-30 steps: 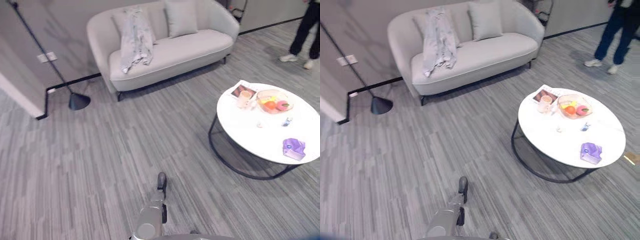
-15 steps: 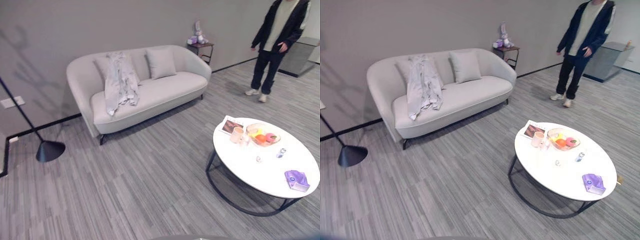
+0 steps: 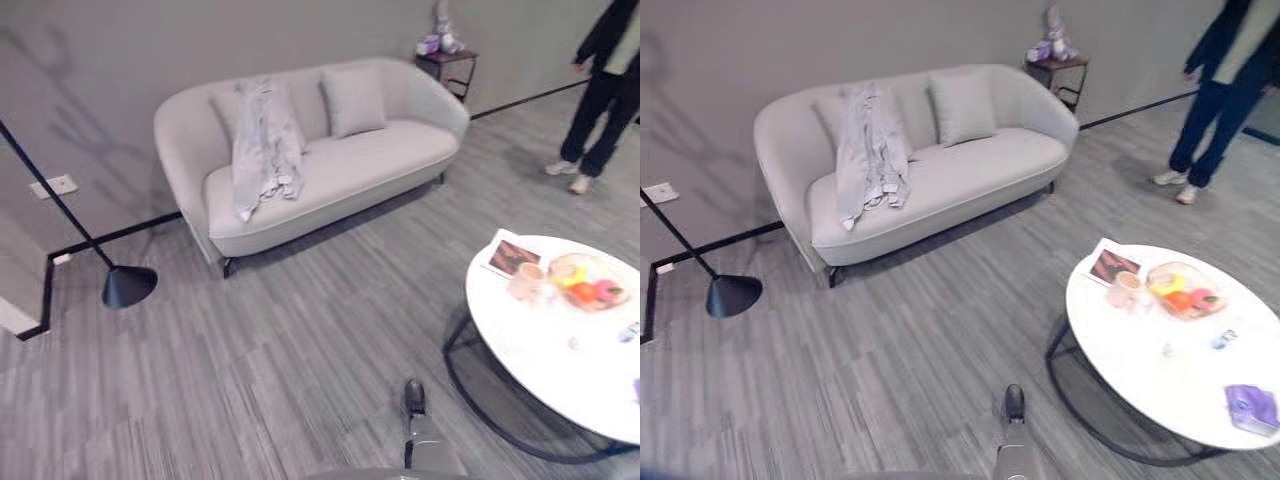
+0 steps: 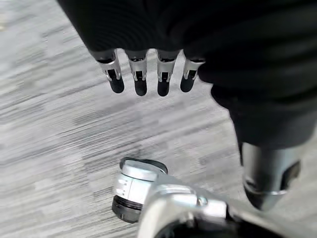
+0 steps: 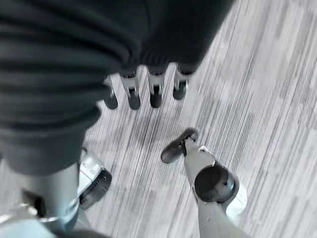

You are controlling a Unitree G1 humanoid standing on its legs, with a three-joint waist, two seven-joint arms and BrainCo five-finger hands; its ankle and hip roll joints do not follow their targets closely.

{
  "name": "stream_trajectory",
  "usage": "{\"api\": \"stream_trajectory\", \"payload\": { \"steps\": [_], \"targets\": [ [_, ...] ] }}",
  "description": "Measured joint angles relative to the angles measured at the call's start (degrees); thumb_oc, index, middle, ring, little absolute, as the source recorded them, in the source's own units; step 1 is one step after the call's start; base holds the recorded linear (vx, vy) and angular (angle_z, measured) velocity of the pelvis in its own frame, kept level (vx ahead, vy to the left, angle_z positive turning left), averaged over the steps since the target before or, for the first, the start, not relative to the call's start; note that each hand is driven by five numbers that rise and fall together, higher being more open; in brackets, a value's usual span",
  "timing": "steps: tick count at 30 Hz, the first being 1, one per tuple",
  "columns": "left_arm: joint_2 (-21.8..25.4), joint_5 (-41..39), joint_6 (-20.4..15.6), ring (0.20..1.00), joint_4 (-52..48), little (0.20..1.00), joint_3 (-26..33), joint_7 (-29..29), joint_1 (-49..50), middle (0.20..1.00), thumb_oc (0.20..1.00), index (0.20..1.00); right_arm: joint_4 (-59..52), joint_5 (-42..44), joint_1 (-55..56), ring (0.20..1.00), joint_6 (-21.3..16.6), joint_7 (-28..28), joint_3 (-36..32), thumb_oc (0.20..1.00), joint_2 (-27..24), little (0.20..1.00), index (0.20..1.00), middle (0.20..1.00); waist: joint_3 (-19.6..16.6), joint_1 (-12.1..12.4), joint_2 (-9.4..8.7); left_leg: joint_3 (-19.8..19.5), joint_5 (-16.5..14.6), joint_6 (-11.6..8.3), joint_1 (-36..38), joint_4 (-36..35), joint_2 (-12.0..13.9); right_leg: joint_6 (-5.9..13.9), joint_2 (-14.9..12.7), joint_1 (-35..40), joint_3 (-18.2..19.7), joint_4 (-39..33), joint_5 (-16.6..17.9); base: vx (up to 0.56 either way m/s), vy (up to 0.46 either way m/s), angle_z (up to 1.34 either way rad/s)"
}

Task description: Hang the clothes on the sofa on the clothes rack.

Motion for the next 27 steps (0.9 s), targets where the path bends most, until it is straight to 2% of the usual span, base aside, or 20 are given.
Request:
{"api": "stream_trajectory", "payload": {
  "steps": [2,3,4,5,6,7,8,9,10,11,13,15,17,18,19,21,23,25,26,27],
  "targets": [
    [0.2,0.0,0.1,1.000,-0.1,1.000,-0.2,0.2,0.8,1.000,1.000,1.000,-0.1,-0.6,-0.1,1.000,-0.2,0.0,0.9,1.000,0.0,1.000,1.000,1.000,-1.0,-0.2,-0.16,-0.4,-1.6,-0.37,2.9,-0.7,2.4,-0.43,3.0,-0.6,0.0,7.4,0.3,0.70,-0.354,0.53],
    [0.3,0.0,0.1,1.000,-0.5,1.000,-0.3,0.3,2.1,1.000,1.000,1.000,-0.2,-1.0,-0.3,1.000,-0.3,-0.1,1.5,1.000,0.0,1.000,1.000,1.000,-2.2,-0.2,-0.50,0.0,-2.3,-1.53,4.7,-1.2,3.8,-0.80,4.9,-0.9,-0.1,10.8,0.0,0.72,-0.408,0.36],
    [0.9,0.0,0.1,1.000,0.0,1.000,-0.2,0.4,3.2,1.000,1.000,1.000,-0.3,-1.5,-0.1,1.000,-0.3,0.0,2.1,1.000,0.2,1.000,1.000,1.000,-3.3,-0.2,-2.20,0.3,-3.4,-2.65,5.5,1.4,3.9,-1.79,5.0,0.0,-0.2,11.8,-2.4,0.67,-0.408,0.08],
    [0.3,-0.4,0.3,1.000,-0.6,1.000,-0.4,0.7,2.9,1.000,1.000,1.000,-0.2,-1.5,0.4,1.000,-0.1,-1.1,2.0,1.000,-0.1,1.000,1.000,1.000,-4.4,0.4,-2.15,1.2,-4.5,-4.06,4.1,7.6,5.1,-0.17,6.5,1.2,-0.2,13.0,-7.9,0.68,-0.449,0.06],
    [-0.2,-0.5,0.3,1.000,-0.1,1.000,0.9,0.8,2.3,1.000,1.000,1.000,-1.3,-1.6,0.2,1.000,-0.2,-1.3,3.7,1.000,-1.2,1.000,1.000,1.000,-5.1,0.9,-1.43,2.7,-4.0,-4.99,0.9,16.0,6.7,-1.76,7.8,2.9,-0.9,13.5,-10.1,0.43,-0.305,-0.06],
    [-0.2,-0.5,0.4,1.000,0.3,1.000,1.0,0.7,2.4,1.000,1.000,1.000,-1.2,-1.7,0.1,1.000,-0.2,-1.5,4.6,1.000,-2.1,1.000,1.000,1.000,-5.7,1.7,-1.17,5.5,-2.1,-4.86,-1.3,22.8,8.3,-2.78,8.4,4.0,-1.1,13.2,-11.3,0.54,-0.404,0.26],
    [0.1,-0.5,0.6,1.000,-0.7,1.000,0.1,0.6,0.8,1.000,1.000,1.000,-1.4,-1.5,0.2,1.000,-0.4,-2.4,4.7,1.000,-2.4,1.000,1.000,1.000,-5.5,1.8,-2.08,8.6,0.4,-4.25,-3.8,31.1,12.2,-4.99,8.7,8.0,-1.8,11.8,-13.0,0.46,-0.333,0.55],
    [1.5,-0.5,0.7,1.000,-2.4,1.000,-1.5,0.7,-0.3,1.000,1.000,1.000,-1.1,-1.4,0.2,1.000,-0.5,-3.2,4.5,1.000,-2.1,1.000,1.000,1.000,-5.4,2.2,-3.86,10.1,2.7,-3.53,-6.3,34.3,15.2,-7.16,8.1,10.2,-2.2,10.4,-15.4,0.60,-0.419,0.83],
    [2.7,-0.5,0.5,1.000,-4.1,1.000,-2.8,0.4,-1.6,1.000,1.000,1.000,-1.1,-1.3,0.2,1.000,-0.5,-3.8,4.7,1.000,-1.4,1.000,1.000,1.000,-5.0,3.1,-4.96,11.0,4.3,-4.30,-7.9,36.4,17.4,-5.94,6.9,12.2,-4.0,9.4,-14.5,0.56,-0.293,0.95],
    [2.9,-0.4,-0.5,1.000,-6.4,1.000,-2.7,-0.2,-2.9,1.000,1.000,1.000,-1.3,-1.2,-0.5,1.000,-1.2,-4.6,4.6,1.000,-1.8,1.000,1.000,1.000,-4.1,4.3,-7.33,9.9,5.9,-6.96,-10.9,35.6,18.2,-6.03,5.5,15.8,-6.0,6.3,-14.6,0.53,-0.249,0.83],
    [3.4,-0.5,-0.8,1.000,-6.7,1.000,-2.6,-0.8,-3.7,1.000,1.000,1.000,-1.9,0.4,-1.6,1.000,-2.6,-5.4,3.5,1.000,-2.5,1.000,1.000,1.000,-4.0,4.6,-8.17,8.1,7.1,-9.61,-13.5,30.4,16.6,-4.96,4.2,22.4,-8.6,-1.1,-13.0,0.50,-0.169,0.77],
    [2.8,-0.5,-1.0,1.000,-7.1,1.000,-2.1,-1.0,-3.8,1.000,1.000,1.000,-2.6,0.9,-3.8,1.000,-2.7,-5.5,3.4,1.000,-2.9,1.000,1.000,1.000,-3.6,6.3,-7.11,8.9,7.4,-10.39,-17.5,24.6,13.5,-5.14,4.5,26.8,-9.8,-6.0,-12.8,0.49,-0.065,0.41],
    [1.5,-0.7,-0.7,1.000,-7.2,1.000,-1.9,-1.2,-4.7,1.000,1.000,1.000,-2.0,0.8,-5.4,1.000,-2.5,-5.4,2.9,1.000,-1.7,1.000,1.000,1.000,-3.2,9.3,-6.37,10.4,8.7,-10.39,-18.3,9.2,7.9,-4.19,5.0,27.1,-8.7,-7.2,-13.4,0.45,-0.024,-0.10],
    [2.5,-0.9,0.2,1.000,-7.0,1.000,-1.5,-1.4,-4.8,1.000,1.000,1.000,-1.2,0.8,-7.2,1.000,-2.4,-5.5,3.1,1.000,-0.7,1.000,1.000,1.000,-2.7,10.5,-6.08,10.9,10.8,-8.66,-19.4,2.6,5.1,-3.67,5.1,27.6,-8.0,-7.2,-14.0,0.37,-0.037,-0.29],
    [2.8,-1.0,0.3,1.000,-7.0,1.000,-1.5,-1.7,-4.8,1.000,1.000,1.000,-0.8,0.7,-7.5,1.000,-2.2,-5.5,2.3,1.000,-0.3,1.000,1.000,1.000,-2.3,11.1,-5.63,10.6,12.4,-8.54,-19.6,-2.5,3.3,-3.08,5.1,27.2,-6.9,-7.2,-14.5,0.31,-0.057,-0.63],
    [2.9,-1.0,0.3,1.000,-3.6,1.000,1.1,-2.2,-4.6,1.000,1.000,1.000,0.3,0.7,-9.7,1.000,-1.6,-4.8,1.8,1.000,0.9,1.000,1.000,1.000,-2.0,12.9,-5.41,9.7,16.4,-10.58,-23.6,-9.5,2.4,-4.60,6.2,27.8,-4.3,-7.3,-15.4,0.35,-0.059,-0.89],
    [2.9,-1.0,1.6,1.000,-1.9,1.000,2.1,-2.2,-4.1,1.000,1.000,1.000,1.2,0.6,-9.7,1.000,-1.5,-4.5,2.2,1.000,1.0,1.000,1.000,1.000,-1.6,14.4,-5.20,9.3,16.7,-11.27,-28.7,-6.4,4.2,-4.14,6.5,29.1,-2.5,-7.3,-16.9,0.34,-0.001,-0.75],
    [1.9,-1.0,1.9,1.000,-1.2,1.000,2.6,-2.5,-2.6,1.000,1.000,1.000,1.0,0.4,-8.7,1.000,-1.5,-4.4,2.8,1.000,1.1,1.000,1.000,1.000,-1.7,15.9,-5.56,9.4,15.7,-10.52,-29.3,-2.1,6.0,-3.00,5.5,32.1,0.2,-7.3,-19.3,0.64,0.123,-0.83],
    [1.9,-0.9,2.2,1.000,-0.7,1.000,4.4,-2.8,-1.7,1.000,1.000,1.000,1.2,-0.6,-7.7,1.000,-1.4,-4.3,2.9,1.000,1.8,1.000,1.000,1.000,-1.7,16.5,-6.23,12.2,16.0,-8.50,-29.5,3.8,5.0,-2.91,3.4,34.7,2.9,-7.3,-21.5,0.76,0.226,-0.98],
    [1.7,-0.9,1.8,1.000,-0.7,1.000,4.8,-2.7,-0.9,1.000,1.000,1.000,1.4,-1.6,-7.2,1.000,-1.6,-4.0,2.5,1.000,2.7,1.000,1.000,1.000,-2.2,17.1,-7.89,14.0,14.9,-6.56,-29.1,7.3,3.9,-6.65,1.9,37.1,4.8,-6.5,-24.2,0.75,0.246,-0.66]
  ]
}}
